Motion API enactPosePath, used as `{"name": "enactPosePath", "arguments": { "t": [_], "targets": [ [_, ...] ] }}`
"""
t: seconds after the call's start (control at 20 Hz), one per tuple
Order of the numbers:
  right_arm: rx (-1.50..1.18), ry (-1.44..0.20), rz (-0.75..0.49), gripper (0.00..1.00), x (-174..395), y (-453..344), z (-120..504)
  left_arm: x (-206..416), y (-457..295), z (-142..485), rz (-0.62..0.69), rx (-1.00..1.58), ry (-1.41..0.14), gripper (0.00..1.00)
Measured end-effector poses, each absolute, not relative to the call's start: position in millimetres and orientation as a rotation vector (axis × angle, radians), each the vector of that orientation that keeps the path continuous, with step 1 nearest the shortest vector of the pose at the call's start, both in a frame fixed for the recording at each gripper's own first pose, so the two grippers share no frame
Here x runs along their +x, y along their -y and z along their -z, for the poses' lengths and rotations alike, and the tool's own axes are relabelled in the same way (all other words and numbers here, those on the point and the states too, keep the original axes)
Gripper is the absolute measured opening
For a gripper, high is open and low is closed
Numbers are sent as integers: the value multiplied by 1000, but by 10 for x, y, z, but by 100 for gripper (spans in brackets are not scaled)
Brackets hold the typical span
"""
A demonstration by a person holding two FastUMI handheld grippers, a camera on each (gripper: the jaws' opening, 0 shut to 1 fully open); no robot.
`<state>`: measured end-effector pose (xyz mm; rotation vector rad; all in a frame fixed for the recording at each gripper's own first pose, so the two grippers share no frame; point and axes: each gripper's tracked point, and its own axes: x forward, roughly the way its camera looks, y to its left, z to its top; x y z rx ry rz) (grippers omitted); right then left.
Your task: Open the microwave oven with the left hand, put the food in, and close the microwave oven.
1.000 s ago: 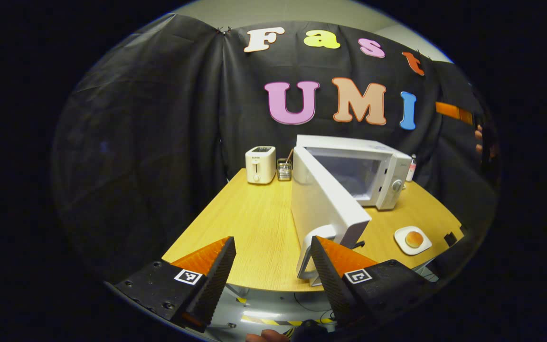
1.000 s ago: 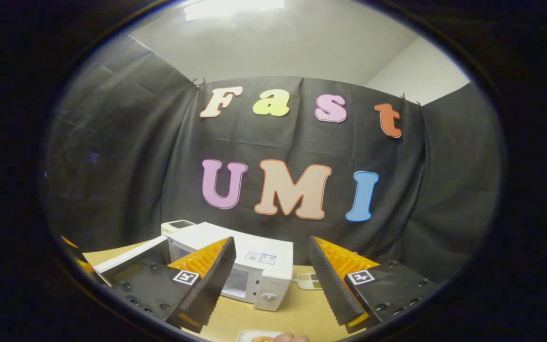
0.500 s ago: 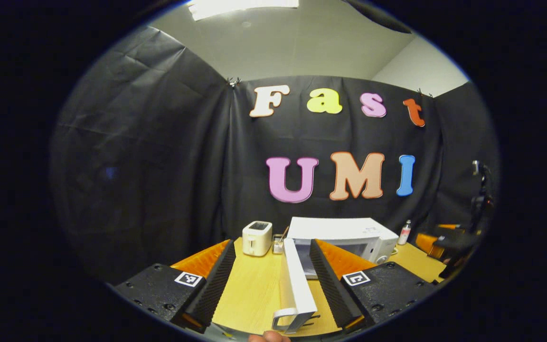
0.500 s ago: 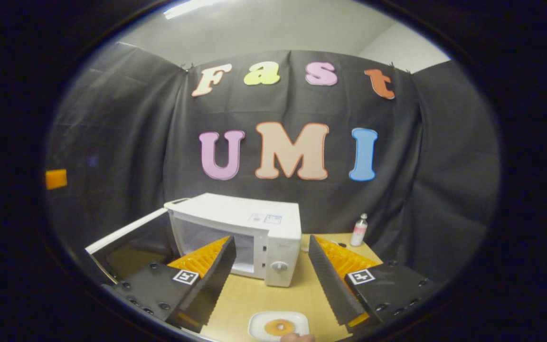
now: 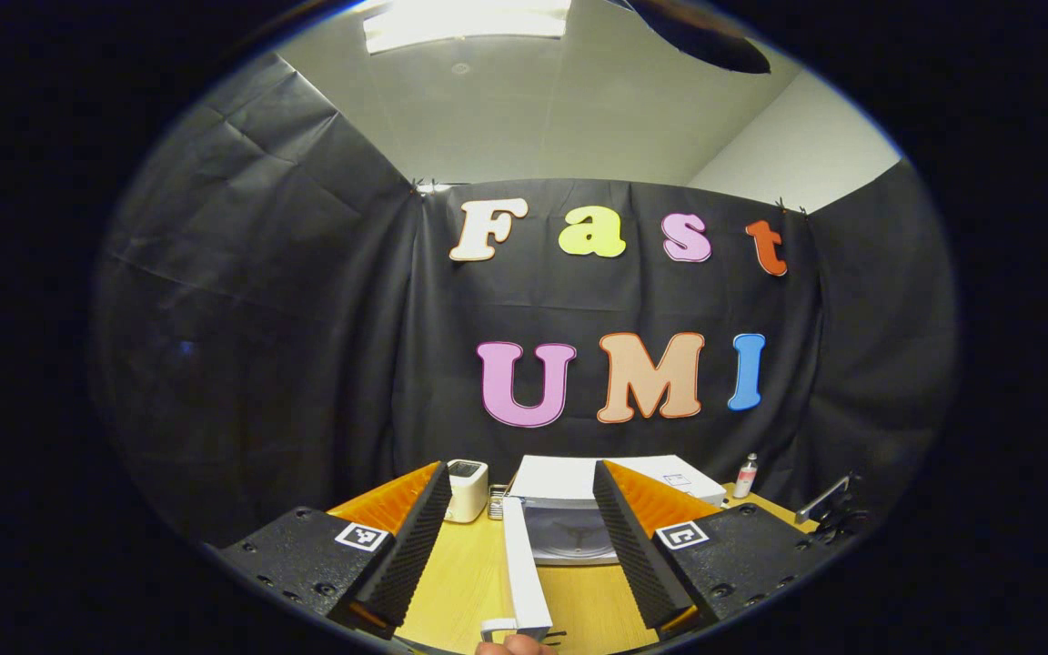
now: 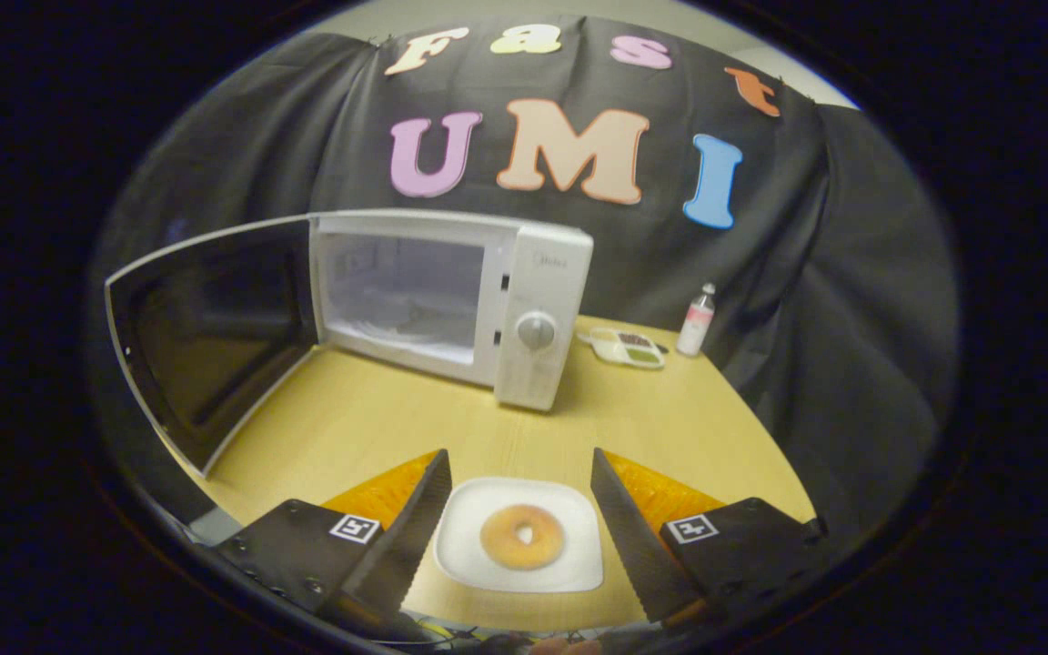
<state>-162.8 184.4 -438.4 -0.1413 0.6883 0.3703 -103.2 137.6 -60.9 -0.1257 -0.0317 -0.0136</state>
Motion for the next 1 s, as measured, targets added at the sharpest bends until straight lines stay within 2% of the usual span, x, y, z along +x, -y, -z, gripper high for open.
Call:
{"name": "enactPosePath", "arguments": {
  "t": [0.25, 0.75, 1.0],
  "targets": [
    [-179, -799, -364, 99, -1784, -1763, 4853, -1084, -1467, 628, -7, -114, 19, 91],
    [-114, -919, -268, 98, -1771, -1691, 5168, -1103, -1506, 758, -2, -129, -18, 91],
    [-89, -956, -266, 98, -1735, -1734, 5259, -1093, -1540, 782, -5, -113, -25, 92]
  ]
}}
